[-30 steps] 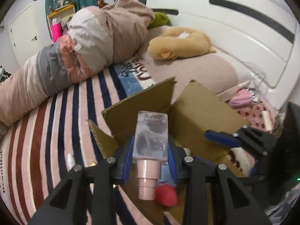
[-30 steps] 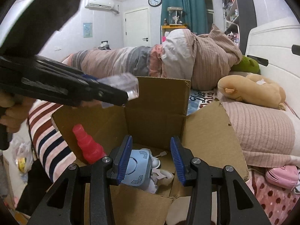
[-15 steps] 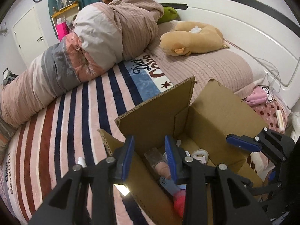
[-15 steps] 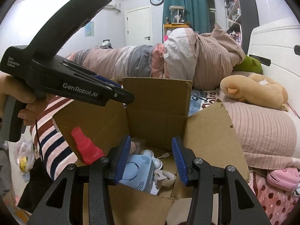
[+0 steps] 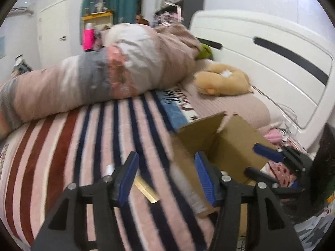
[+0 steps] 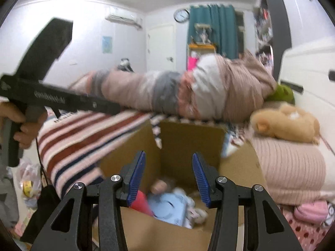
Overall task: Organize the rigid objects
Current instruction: 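Grasp the gold rectangular case with the right tool while the left tool reaches the white pump bottle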
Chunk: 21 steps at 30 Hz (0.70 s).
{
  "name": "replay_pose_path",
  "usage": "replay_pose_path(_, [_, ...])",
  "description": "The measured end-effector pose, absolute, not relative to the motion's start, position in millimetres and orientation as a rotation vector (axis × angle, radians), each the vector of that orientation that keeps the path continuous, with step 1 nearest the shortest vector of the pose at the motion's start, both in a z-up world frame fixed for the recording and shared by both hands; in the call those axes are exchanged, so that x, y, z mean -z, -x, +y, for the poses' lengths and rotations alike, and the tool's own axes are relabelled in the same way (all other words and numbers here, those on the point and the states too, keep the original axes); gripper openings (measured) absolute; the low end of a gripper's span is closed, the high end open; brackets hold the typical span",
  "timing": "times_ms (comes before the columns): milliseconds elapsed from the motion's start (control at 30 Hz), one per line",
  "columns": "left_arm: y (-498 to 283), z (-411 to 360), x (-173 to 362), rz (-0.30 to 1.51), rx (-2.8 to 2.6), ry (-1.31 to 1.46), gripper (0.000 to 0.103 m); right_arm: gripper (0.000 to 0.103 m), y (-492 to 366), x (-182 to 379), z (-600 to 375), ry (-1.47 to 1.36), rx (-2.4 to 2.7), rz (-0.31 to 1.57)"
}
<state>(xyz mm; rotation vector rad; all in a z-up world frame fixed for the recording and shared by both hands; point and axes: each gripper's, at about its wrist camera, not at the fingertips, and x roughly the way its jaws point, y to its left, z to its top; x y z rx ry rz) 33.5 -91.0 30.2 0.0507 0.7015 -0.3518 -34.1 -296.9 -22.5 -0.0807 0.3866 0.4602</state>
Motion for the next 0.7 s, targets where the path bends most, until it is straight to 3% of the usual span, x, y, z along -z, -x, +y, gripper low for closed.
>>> replay_pose_path(333, [-1.9,16.1,3.1,0.697,0.182,0.03,0.054,0.042,65.1,11.0,-174.2,0.203,-0.693,0.35])
replay_pose_path(700, [-27.2,70.8,72.0,0.776,0.189,0.148,0.054,0.04,-4.9,103.6,-107.0,0.189,-0.561,0.618])
